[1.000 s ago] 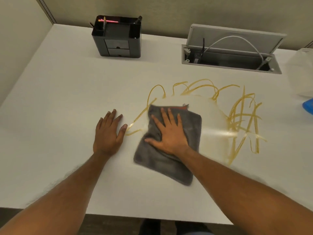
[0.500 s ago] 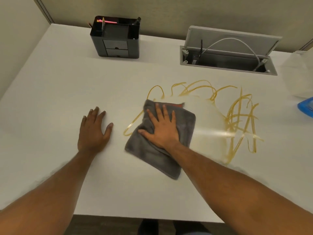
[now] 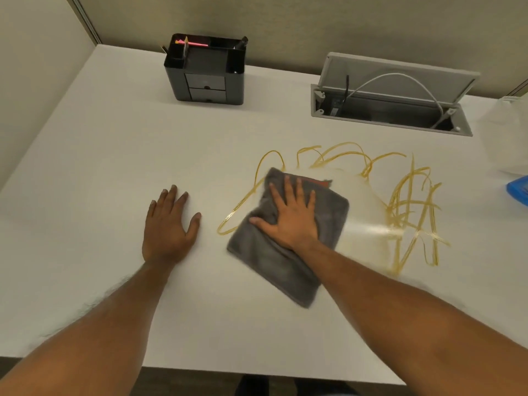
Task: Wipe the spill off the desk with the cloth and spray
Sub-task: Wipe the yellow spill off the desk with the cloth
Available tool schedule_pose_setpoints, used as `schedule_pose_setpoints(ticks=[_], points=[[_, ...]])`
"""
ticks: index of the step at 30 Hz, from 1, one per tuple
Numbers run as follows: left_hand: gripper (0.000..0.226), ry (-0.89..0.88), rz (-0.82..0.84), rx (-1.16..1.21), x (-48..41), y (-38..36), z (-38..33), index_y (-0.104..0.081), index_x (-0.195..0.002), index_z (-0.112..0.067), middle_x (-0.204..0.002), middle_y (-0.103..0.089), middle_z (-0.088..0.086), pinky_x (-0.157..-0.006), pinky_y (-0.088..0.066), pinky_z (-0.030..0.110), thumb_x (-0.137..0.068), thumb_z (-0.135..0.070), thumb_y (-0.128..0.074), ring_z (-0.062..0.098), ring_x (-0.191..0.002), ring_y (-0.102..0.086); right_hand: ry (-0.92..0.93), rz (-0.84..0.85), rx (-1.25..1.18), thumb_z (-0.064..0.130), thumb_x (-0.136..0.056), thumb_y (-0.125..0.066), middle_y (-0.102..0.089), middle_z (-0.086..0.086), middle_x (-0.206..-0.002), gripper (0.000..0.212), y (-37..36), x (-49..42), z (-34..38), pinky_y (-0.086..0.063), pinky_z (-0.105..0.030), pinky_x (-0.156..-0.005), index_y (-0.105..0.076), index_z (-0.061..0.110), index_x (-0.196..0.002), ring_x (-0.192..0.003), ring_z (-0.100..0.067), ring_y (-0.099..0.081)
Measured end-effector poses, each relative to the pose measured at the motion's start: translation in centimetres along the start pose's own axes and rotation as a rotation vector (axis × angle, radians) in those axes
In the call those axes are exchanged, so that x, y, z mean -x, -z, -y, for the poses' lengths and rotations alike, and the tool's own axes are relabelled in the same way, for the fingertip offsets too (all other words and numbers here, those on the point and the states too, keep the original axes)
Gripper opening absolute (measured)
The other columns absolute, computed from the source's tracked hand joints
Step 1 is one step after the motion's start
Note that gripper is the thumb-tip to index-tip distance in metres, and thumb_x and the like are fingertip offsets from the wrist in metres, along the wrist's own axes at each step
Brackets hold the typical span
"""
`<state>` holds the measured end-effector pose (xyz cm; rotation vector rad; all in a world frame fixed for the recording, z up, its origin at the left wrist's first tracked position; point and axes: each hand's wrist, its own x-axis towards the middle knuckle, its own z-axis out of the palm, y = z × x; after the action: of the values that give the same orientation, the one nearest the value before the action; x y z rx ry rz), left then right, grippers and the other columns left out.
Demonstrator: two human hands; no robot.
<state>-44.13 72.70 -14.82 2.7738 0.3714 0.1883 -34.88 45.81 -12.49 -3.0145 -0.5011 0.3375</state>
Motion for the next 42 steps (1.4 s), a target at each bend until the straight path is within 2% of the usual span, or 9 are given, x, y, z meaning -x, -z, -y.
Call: schedule_pose_setpoints(ticks=[4,7,12,17,21,25,29,35,42], points=[[0.067,-0.003,0.007,-0.001,0.0,0.1,0.0,-0.045,-0.147,-0.014,-0.16,-0.032,0.009,-0.123,-0.016,0.043,-0.094,-0.054,-0.033,0.027,-0.15,-0.025,0.282,-0.015,-0.015,0.086,-0.082,-0.029,0.002,-0.004,-0.168,0.094,-1.3,3.1,3.8,-0.003,-0.064,-0.118,-0.012,0.034,-0.158,-0.153,-0.03,0.009],[0.067,0.002,0.016,-0.01,0.0,0.2,0.1,-0.043,-0.148,-0.015,-0.161,-0.03,0.008,-0.123,-0.015,0.043,-0.094,-0.053,-0.033,0.026,-0.15,-0.023,0.454,-0.041,-0.032,0.078,-0.088,-0.038,-0.002,0.003,-0.168,0.082,-2.8,8.3,0.8,-0.004,-0.06,-0.12,-0.017,0.039,-0.156,-0.154,-0.024,0.006],[0.067,0.011,0.004,-0.007,0.1,0.1,-0.1,-0.045,-0.147,-0.015,-0.161,-0.031,0.007,-0.124,-0.014,0.041,-0.093,-0.053,-0.033,0.024,-0.15,-0.024,0.279,-0.05,-0.032,0.082,-0.087,-0.032,-0.001,0.007,-0.167,0.082,-1.8,8.2,-4.8,-0.008,-0.059,-0.12,-0.017,0.04,-0.156,-0.154,-0.018,0.006],[0.067,0.014,0.004,-0.001,0.0,0.2,-0.2,-0.045,-0.147,-0.015,-0.161,-0.032,0.008,-0.123,-0.016,0.042,-0.092,-0.052,-0.034,0.025,-0.15,-0.025,0.047,-0.037,0.005,0.088,-0.082,-0.016,0.006,-0.002,-0.167,0.093,-1.3,2.8,1.2,0.003,-0.06,-0.12,-0.005,0.035,-0.158,-0.153,-0.028,0.012],[0.063,0.0,0.013,0.013,-0.1,0.5,0.0,-0.045,-0.147,-0.014,-0.16,-0.032,0.009,-0.124,-0.015,0.042,-0.09,-0.037,-0.034,0.026,-0.15,-0.025,0.211,-0.024,-0.009,0.085,-0.085,-0.021,0.003,-0.003,-0.167,0.09,-1.3,1.4,6.1,0.003,-0.062,-0.119,-0.009,0.033,-0.158,-0.153,-0.029,0.011],[0.062,-0.009,0.026,0.032,0.1,0.8,0.1,-0.045,-0.147,-0.012,-0.161,-0.03,0.01,-0.124,-0.013,0.042,-0.088,-0.028,-0.033,0.027,-0.15,-0.024,0.49,-0.028,0.001,0.077,-0.09,-0.033,0.002,0.006,-0.167,0.079,-2.2,5.1,2.0,-0.003,-0.057,-0.121,-0.012,0.039,-0.157,-0.154,-0.02,0.009],[0.063,-0.001,0.008,0.039,0.2,0.7,0.1,-0.047,-0.146,-0.013,-0.16,-0.032,0.01,-0.124,-0.014,0.042,-0.087,-0.027,-0.032,0.026,-0.15,-0.026,0.413,-0.022,-0.022,0.079,-0.089,-0.03,0.002,0.01,-0.167,0.08,-1.4,3.9,-1.6,-0.006,-0.058,-0.12,-0.012,0.041,-0.157,-0.154,-0.017,0.009],[0.064,-0.003,0.01,0.021,0.0,0.6,0.0,-0.049,-0.145,-0.013,-0.158,-0.035,0.011,-0.122,-0.02,0.044,-0.085,-0.029,-0.033,0.027,-0.148,-0.03,0.23,-0.035,0.018,0.086,-0.083,-0.018,0.004,0.001,-0.167,0.092,-0.9,-2.2,4.6,0.005,-0.058,-0.121,-0.006,0.034,-0.158,-0.153,-0.025,0.012],[0.065,0.006,0.034,0.031,0.1,1.0,-0.1,-0.046,-0.148,-0.015,-0.161,-0.031,0.008,-0.124,-0.014,0.039,-0.087,-0.031,-0.029,0.024,-0.15,-0.024,0.581,-0.017,-0.015,0.06,-0.096,-0.032,-0.004,0.007,-0.167,0.067,-1.8,0.9,2.5,-0.001,-0.053,-0.122,-0.015,0.038,-0.157,-0.154,-0.019,0.002]])
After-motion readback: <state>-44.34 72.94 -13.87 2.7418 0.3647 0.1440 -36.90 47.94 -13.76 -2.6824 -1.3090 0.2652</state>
